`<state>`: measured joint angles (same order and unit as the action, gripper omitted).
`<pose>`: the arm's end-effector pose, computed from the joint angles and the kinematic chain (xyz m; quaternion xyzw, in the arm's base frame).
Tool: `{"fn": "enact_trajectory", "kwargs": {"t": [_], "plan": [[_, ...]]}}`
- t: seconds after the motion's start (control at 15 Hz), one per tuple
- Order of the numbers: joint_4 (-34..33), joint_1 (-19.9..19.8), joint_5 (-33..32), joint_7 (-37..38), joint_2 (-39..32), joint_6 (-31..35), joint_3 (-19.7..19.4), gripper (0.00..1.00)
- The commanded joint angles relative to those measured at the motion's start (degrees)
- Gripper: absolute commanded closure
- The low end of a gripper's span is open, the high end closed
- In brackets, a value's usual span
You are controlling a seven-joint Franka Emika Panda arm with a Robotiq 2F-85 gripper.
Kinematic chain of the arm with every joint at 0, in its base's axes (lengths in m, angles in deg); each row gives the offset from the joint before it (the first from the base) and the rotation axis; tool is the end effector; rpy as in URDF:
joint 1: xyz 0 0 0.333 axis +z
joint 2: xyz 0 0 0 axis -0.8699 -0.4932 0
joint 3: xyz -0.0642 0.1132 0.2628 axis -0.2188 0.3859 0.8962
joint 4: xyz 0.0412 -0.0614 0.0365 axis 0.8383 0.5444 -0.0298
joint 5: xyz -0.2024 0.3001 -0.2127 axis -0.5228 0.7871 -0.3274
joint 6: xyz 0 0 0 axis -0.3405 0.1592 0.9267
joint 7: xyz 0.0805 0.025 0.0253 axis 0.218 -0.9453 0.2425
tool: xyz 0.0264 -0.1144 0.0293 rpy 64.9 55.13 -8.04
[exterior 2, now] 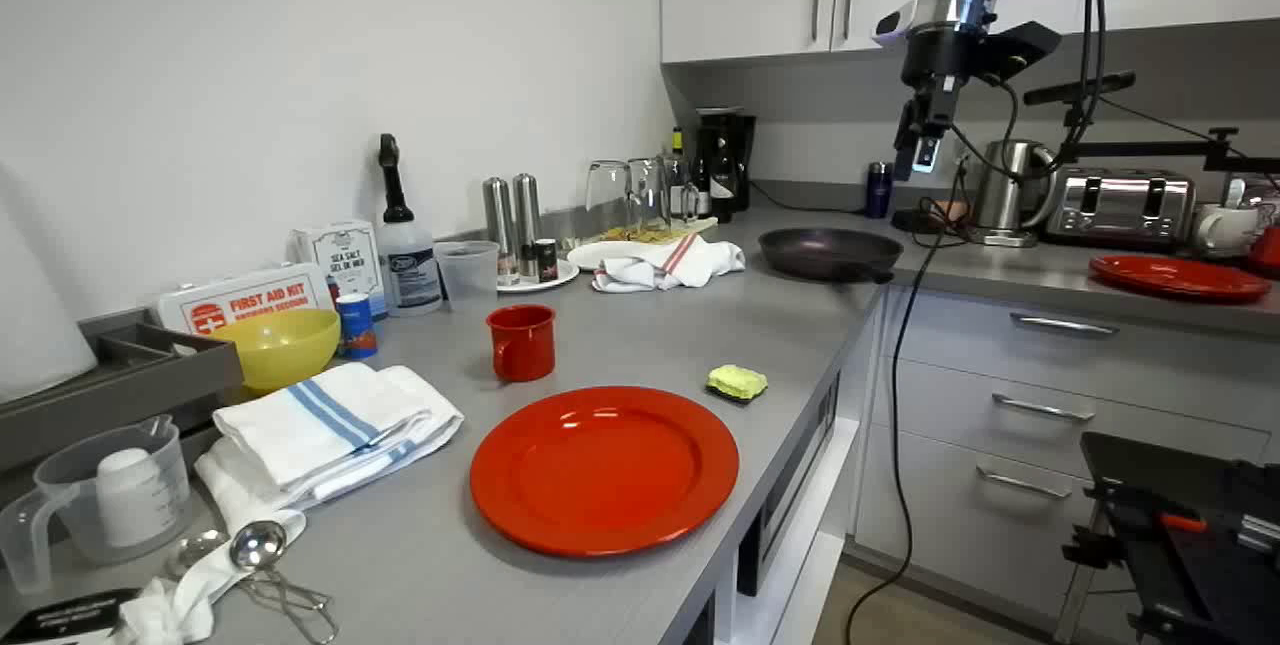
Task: Move the pan to the left
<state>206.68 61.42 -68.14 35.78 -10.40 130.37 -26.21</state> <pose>0.4782 -0.1807 0.4632 -0.9831 -0.1344 -0.0678 0.1042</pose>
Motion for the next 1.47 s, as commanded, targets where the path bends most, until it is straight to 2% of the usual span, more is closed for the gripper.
{"fn": "enact_trajectory", "kwargs": {"t": [0.0,0.27,0.93,1.2,1.4], "plan": [[-0.21,-2.83,0.81,-0.66,-0.37,-0.29,2.51,0.00],[0.13,-5.06,0.36,0.53,-0.29,0.10,3.68,0.00],[0.17,-11.93,0.25,4.26,1.43,0.27,2.11,0.00],[0.52,-12.40,2.12,14.13,2.44,1.33,3.51,0.00],[1.63,-11.37,2.42,21.54,2.58,5.36,6.16,0.00]]}}
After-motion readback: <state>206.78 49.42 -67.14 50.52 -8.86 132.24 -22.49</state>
